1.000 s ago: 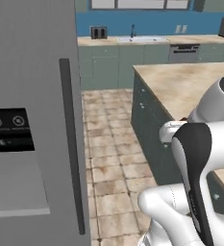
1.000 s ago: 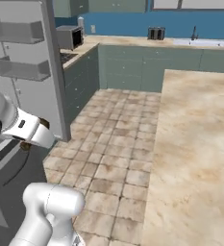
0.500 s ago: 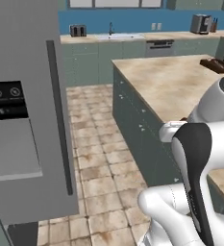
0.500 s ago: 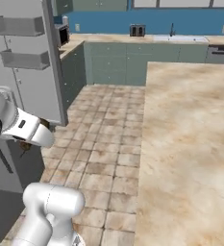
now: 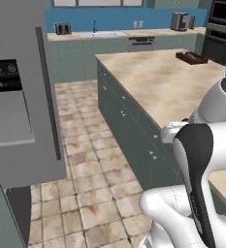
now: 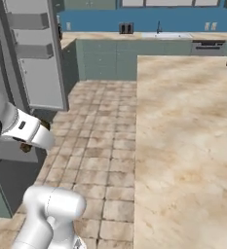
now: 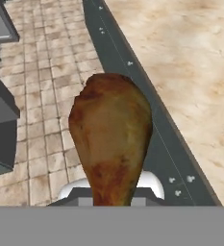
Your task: Gather the carrot and onion from the fridge and place them on a tray on the dining counter. Then gather the chicken drumstick and fish from the fridge and place them on the other tray.
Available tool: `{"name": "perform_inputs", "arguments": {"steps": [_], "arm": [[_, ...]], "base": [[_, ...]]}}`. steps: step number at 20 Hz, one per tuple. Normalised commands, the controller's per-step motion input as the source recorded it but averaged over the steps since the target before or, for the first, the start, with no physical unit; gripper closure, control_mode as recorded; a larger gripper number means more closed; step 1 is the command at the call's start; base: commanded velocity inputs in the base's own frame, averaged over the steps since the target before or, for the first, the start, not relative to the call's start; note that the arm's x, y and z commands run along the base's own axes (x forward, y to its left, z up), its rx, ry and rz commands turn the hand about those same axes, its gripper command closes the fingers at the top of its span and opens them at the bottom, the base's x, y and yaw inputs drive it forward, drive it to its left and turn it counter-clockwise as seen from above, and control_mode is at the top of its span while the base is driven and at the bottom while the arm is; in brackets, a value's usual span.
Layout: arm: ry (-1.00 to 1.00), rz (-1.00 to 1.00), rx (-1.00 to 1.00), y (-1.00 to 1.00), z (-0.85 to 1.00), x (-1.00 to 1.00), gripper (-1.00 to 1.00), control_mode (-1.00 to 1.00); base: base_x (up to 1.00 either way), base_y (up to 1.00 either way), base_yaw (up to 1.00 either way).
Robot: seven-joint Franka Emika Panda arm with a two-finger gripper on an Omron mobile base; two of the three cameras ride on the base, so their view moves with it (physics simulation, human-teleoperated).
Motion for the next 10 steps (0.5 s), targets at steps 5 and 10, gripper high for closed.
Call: {"name": "perform_inputs", "arguments": {"steps": [5,10], "arm": [[0.0,0.0,0.0,0.0,0.0,0.0,1.0,1.0],[0.0,0.0,0.0,0.0,0.0,0.0,1.0,1.0]], "base": [[-0.96,-0.01,-0.18],[-0.99,0.0,-0.21]]}}
